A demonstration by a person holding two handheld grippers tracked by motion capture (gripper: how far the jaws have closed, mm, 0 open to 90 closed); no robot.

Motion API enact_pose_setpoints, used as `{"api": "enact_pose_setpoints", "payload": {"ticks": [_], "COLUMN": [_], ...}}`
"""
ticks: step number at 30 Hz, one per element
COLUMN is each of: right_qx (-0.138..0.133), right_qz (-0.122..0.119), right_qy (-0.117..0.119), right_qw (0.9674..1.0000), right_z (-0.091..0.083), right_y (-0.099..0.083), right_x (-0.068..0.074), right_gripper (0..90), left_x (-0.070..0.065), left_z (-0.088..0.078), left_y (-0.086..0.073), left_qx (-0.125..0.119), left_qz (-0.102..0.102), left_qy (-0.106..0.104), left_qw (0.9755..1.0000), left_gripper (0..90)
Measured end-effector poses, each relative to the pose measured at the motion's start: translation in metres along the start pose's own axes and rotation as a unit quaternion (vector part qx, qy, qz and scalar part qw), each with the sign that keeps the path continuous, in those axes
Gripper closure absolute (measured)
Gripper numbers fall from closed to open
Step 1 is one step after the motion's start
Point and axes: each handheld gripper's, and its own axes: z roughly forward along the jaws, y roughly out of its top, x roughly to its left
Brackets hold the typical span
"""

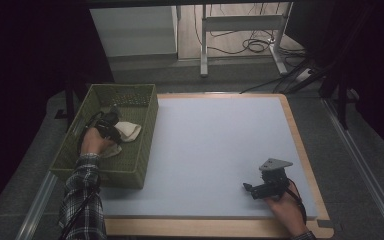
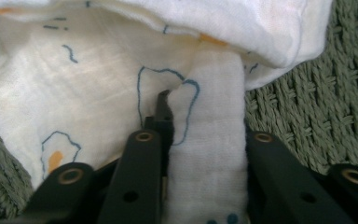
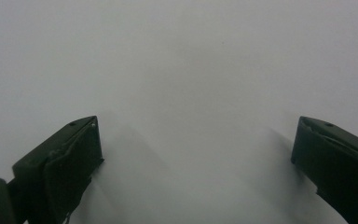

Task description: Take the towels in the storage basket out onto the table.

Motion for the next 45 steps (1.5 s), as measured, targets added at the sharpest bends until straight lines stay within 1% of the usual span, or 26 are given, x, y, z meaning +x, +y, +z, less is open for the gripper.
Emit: {"api": "enact_pose_setpoints", "payload": {"ticks": [2,3,5,6,9,13,15,17,18,20,22,24,26,27,31,37,38,43,45], "right_qx": [0.000,0.000,0.000,0.000,0.000,0.000,0.000,0.000,0.000,0.000,0.000,0.000,0.000,0.000,0.000,0.000,0.000,0.000,0.000], "right_qz": [0.000,0.000,0.000,0.000,0.000,0.000,0.000,0.000,0.000,0.000,0.000,0.000,0.000,0.000,0.000,0.000,0.000,0.000,0.000], "right_qy": [0.000,0.000,0.000,0.000,0.000,0.000,0.000,0.000,0.000,0.000,0.000,0.000,0.000,0.000,0.000,-0.001,-0.001,-0.001,-0.001], "right_qw": [1.0000,1.0000,1.0000,1.0000,1.0000,1.0000,1.0000,1.0000,1.0000,1.0000,1.0000,1.0000,1.0000,1.0000,1.0000,1.0000,1.0000,1.0000,1.0000], "right_z": [0.000,0.000,0.000,0.000,0.000,0.000,0.000,0.000,0.000,0.000,0.000,0.000,0.000,0.000,0.000,0.000,0.000,0.000,0.000], "right_y": [0.000,0.000,0.000,0.000,0.000,0.000,0.000,0.000,0.000,0.000,0.000,0.000,0.000,0.000,0.000,0.000,0.000,0.000,0.000], "right_x": [0.000,0.000,0.000,0.000,0.000,0.000,0.000,0.000,0.000,0.000,0.000,0.000,0.000,0.000,0.000,0.000,0.000,0.000,0.000], "right_gripper": [1.7,1.7,1.7,1.7,1.7,1.7,1.7,1.7,1.8,1.7,1.7,1.7,1.7,1.7,1.7,1.7,1.7,1.7,1.7], "left_x": [0.002,0.004,0.004,0.004,0.002,0.000,-0.001,-0.003,-0.004,-0.006,-0.008,-0.009,-0.010,-0.011,-0.012,-0.016,-0.016,-0.021,-0.022], "left_z": [-0.004,-0.006,-0.013,-0.015,-0.022,-0.033,-0.041,-0.048,-0.052,-0.059,-0.067,-0.073,-0.079,-0.082,-0.091,-0.105,-0.108,-0.120,-0.124], "left_y": [-0.001,-0.001,-0.003,-0.004,-0.008,-0.012,-0.015,-0.017,-0.019,-0.022,-0.025,-0.028,-0.031,-0.033,-0.039,-0.043,-0.044,-0.046,-0.047], "left_qx": [-0.014,-0.023,-0.043,-0.054,-0.070,-0.097,-0.112,-0.124,-0.132,-0.144,-0.157,-0.169,-0.179,-0.184,-0.201,-0.218,-0.219,-0.232,-0.235], "left_qz": [-0.009,-0.019,-0.022,-0.024,-0.014,-0.009,-0.006,-0.002,-0.002,0.004,0.008,0.012,0.014,0.013,0.017,0.023,0.024,0.031,0.034], "left_qy": [-0.010,-0.018,-0.015,-0.016,-0.013,-0.015,-0.023,-0.026,-0.024,-0.028,-0.024,-0.025,-0.023,-0.025,-0.028,-0.025,-0.026,-0.022,-0.018], "left_qw": [0.9998,0.9994,0.9987,0.9981,0.9974,0.9951,0.9934,0.9919,0.9910,0.9892,0.9873,0.9853,0.9835,0.9826,0.9790,0.9754,0.9751,0.9719,0.9712], "left_gripper": [78.0,78.2,78.3,78.2,77.9,77.5,77.3,77.3,77.3,77.0,76.3,76.1,76.1,76.1,76.1,76.4,76.4,76.5,76.5]}}
